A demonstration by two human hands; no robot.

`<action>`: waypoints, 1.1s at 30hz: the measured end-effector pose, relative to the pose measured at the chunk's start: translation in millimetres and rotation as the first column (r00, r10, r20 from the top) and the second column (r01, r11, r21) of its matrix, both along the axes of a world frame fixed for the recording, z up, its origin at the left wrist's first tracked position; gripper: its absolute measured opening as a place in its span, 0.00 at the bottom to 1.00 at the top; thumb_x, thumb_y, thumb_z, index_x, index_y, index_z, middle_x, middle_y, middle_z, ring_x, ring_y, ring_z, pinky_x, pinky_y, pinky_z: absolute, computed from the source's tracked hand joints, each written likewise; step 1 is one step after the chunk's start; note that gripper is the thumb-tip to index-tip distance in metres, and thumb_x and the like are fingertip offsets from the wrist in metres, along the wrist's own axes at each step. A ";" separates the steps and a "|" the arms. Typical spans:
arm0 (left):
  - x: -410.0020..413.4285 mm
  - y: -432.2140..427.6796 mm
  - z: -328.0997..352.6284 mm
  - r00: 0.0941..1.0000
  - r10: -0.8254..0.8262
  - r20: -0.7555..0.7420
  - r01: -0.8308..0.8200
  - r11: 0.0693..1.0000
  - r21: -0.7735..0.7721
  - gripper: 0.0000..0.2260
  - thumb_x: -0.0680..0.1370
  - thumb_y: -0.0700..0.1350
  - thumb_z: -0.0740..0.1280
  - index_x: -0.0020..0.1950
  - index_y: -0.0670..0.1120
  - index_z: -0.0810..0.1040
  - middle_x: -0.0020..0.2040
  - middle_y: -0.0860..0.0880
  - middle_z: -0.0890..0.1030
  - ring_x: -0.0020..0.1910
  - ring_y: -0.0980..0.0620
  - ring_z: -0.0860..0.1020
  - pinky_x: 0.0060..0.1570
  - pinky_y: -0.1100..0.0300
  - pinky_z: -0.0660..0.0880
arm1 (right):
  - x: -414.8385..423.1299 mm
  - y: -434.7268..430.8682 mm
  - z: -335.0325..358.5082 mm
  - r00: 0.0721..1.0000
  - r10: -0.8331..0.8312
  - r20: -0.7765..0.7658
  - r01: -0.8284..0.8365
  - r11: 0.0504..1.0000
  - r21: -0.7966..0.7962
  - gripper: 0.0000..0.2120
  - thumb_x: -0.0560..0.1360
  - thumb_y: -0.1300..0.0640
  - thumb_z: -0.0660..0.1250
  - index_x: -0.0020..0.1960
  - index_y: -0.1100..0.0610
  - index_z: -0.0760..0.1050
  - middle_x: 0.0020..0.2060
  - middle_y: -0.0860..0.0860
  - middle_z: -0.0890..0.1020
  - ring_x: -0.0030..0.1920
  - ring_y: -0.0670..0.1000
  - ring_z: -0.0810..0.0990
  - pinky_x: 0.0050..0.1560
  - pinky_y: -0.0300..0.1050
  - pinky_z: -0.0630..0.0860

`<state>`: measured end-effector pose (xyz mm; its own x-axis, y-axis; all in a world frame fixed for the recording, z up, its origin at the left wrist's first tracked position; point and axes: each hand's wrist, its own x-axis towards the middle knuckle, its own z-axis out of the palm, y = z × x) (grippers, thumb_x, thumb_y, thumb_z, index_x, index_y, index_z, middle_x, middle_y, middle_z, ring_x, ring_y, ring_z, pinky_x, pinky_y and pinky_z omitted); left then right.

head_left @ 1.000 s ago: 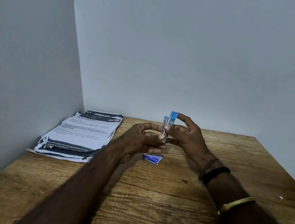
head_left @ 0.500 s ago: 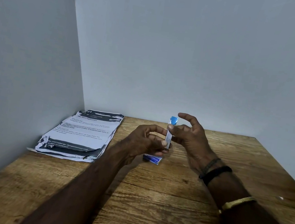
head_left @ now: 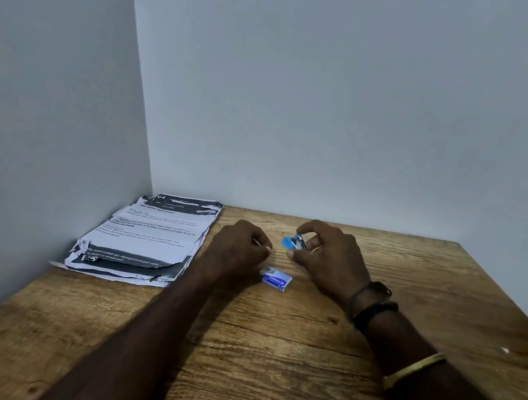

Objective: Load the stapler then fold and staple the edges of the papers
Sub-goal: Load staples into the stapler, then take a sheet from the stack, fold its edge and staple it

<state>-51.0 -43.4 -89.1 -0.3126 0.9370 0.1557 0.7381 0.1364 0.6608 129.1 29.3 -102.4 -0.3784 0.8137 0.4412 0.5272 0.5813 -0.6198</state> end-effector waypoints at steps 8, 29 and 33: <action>9.3 -2.9 3.9 0.997 -0.046 -0.055 0.041 0.995 -0.092 0.04 0.75 0.46 0.72 0.47 0.48 0.86 0.46 0.49 0.88 0.49 0.51 0.85 0.54 0.53 0.81 | -1.9 -2.1 -2.7 0.968 -0.017 0.250 -0.004 0.997 0.080 0.19 0.67 0.43 0.78 0.57 0.42 0.81 0.47 0.44 0.85 0.49 0.49 0.81 0.41 0.41 0.70; -25.2 -15.2 28.9 0.955 0.149 0.257 -0.206 0.956 0.211 0.07 0.75 0.47 0.69 0.46 0.45 0.84 0.45 0.46 0.88 0.49 0.45 0.85 0.55 0.47 0.81 | -62.4 -31.1 27.3 0.992 0.101 -0.078 -0.097 0.994 0.053 0.00 0.73 0.55 0.76 0.44 0.51 0.85 0.39 0.44 0.86 0.44 0.44 0.83 0.48 0.43 0.78; -49.7 -20.3 31.5 0.924 0.275 0.266 -0.344 0.900 0.266 0.07 0.75 0.46 0.70 0.47 0.46 0.86 0.46 0.49 0.88 0.50 0.48 0.85 0.56 0.52 0.79 | -111.3 -39.8 24.9 0.988 0.134 -0.082 -0.138 0.989 -0.044 0.03 0.73 0.58 0.73 0.42 0.53 0.86 0.38 0.47 0.87 0.42 0.48 0.85 0.48 0.45 0.81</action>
<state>-100.7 -63.7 -57.6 -0.6374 0.7052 0.3106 0.5251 0.1025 0.8448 17.8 -10.5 -77.5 -0.4533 0.7785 0.4342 0.3937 0.6119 -0.6860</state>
